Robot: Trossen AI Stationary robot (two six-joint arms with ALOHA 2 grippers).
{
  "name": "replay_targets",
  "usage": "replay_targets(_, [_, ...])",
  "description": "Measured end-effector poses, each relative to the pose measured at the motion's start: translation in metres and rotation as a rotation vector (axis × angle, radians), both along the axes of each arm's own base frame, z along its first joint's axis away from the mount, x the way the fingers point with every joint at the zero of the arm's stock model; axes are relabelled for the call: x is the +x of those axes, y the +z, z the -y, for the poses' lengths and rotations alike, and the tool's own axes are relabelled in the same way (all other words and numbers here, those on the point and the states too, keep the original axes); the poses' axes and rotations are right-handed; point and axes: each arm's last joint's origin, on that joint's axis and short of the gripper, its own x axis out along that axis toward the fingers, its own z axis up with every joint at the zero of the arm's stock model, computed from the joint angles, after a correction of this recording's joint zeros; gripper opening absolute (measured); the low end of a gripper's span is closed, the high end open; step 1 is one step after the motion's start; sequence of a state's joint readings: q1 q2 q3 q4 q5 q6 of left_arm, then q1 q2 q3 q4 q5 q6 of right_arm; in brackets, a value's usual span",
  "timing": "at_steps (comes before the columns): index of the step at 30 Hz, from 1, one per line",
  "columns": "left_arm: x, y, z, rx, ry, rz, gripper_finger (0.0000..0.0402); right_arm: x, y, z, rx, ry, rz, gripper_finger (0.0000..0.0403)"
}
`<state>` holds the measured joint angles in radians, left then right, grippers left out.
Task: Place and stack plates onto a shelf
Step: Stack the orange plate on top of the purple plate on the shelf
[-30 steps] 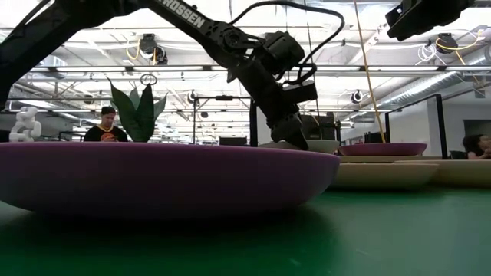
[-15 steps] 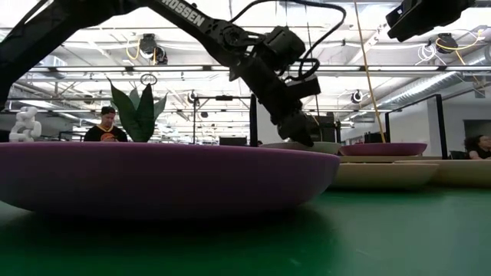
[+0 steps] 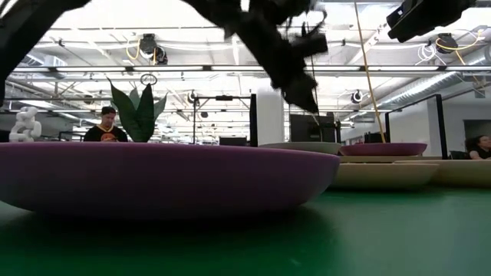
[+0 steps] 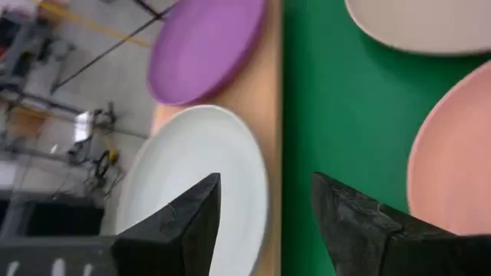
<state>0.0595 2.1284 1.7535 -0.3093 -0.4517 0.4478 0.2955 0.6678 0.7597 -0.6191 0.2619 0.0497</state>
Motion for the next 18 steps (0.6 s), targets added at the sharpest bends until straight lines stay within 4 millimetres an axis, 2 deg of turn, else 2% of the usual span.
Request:
replay_targets(7, [-0.042,0.061,0.036,-0.084,0.061,0.021,0.0207,0.000,-0.001,0.002,0.004,-0.067,-0.006,0.0000])
replay_targets(10, [-0.059,0.076,0.053,-0.134,0.053,-0.001,0.0207,0.003,-0.002,0.001,0.018,-0.082,-0.012,0.0000])
replay_targets(13, [-0.076,0.080,0.065,-0.192,0.093,-0.060,0.0207,0.009,-0.007,-0.001,0.028,-0.107,-0.049,0.0000])
replay_targets(18, [-0.093,0.068,0.081,-0.260,0.197,-0.188,0.0206,0.026,-0.020,-0.006,0.020,-0.113,-0.139,0.0000])
